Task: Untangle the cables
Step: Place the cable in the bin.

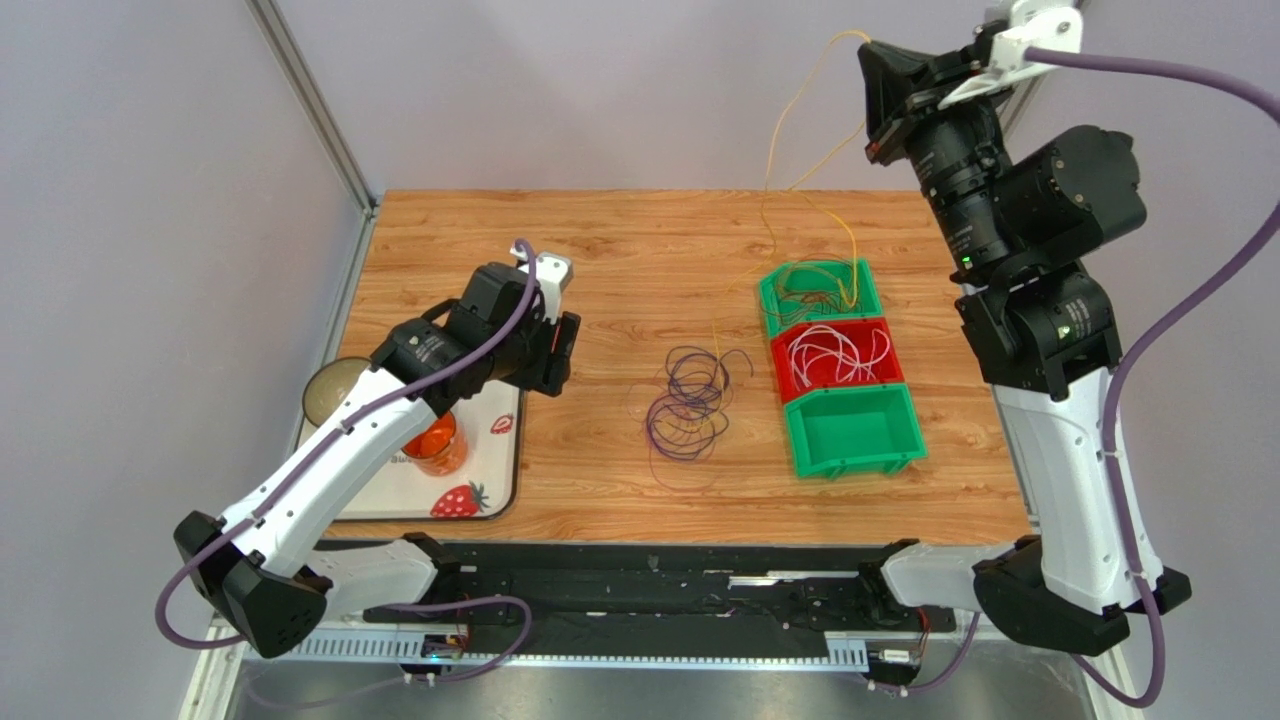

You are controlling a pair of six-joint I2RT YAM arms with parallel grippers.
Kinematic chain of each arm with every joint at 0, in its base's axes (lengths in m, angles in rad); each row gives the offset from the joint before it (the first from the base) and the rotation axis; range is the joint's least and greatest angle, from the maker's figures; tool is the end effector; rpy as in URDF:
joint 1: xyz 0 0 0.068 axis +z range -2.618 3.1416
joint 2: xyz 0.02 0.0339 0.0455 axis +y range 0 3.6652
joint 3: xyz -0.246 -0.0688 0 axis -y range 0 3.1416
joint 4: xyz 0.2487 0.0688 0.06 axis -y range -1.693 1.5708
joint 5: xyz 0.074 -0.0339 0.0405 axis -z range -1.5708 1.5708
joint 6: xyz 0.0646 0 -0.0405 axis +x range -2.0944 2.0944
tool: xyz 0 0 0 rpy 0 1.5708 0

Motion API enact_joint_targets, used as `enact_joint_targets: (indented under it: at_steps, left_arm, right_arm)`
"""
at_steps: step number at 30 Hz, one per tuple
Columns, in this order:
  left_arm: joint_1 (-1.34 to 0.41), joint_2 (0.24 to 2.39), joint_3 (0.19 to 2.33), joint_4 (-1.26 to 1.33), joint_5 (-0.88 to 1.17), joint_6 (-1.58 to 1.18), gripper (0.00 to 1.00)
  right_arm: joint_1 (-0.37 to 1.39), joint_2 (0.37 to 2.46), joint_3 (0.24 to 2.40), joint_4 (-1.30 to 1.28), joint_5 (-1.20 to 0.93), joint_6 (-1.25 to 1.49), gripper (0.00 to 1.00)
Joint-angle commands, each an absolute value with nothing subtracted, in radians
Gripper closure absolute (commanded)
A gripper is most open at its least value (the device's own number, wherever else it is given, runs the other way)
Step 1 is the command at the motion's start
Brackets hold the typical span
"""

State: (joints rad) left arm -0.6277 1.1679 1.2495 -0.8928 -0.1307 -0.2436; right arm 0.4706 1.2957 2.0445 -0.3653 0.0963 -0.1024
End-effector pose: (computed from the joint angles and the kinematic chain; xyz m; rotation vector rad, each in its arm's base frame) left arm 0.2167 -0.1468 0.3198 0.3946 2.3560 -0.2606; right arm 0.2014 0.0955 0.6153 -0.2548 1.1658 0.2665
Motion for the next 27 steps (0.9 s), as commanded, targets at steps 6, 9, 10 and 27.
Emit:
enact_joint_targets:
  at_steps: [6, 9, 10, 27]
  left_arm:
    - [-0.627, 1.236, 1.310, -0.821, 0.080, -0.305, 0.35]
    - [-0.630, 1.276, 1.301, -0.723, 0.202, -0.353, 0.36]
    - [-0.632, 1.285, 1.280, -0.625, 0.280, -0.366, 0.36]
    - [-0.650, 1.818, 1.387, 0.089, 0.532, -0.561, 0.33]
  right_arm:
    - [0.457, 1.161, 1.714, -0.373, -0.200, -0.106, 1.00]
    - [0.457, 1.132, 1.614, -0.333, -0.325, -0.022, 1.00]
    - [0.456, 1.120, 1.567, -0.293, -0.331, -0.009, 1.00]
    - [0.457, 1.031, 1.563, -0.295, -0.383, 0.060, 1.00]
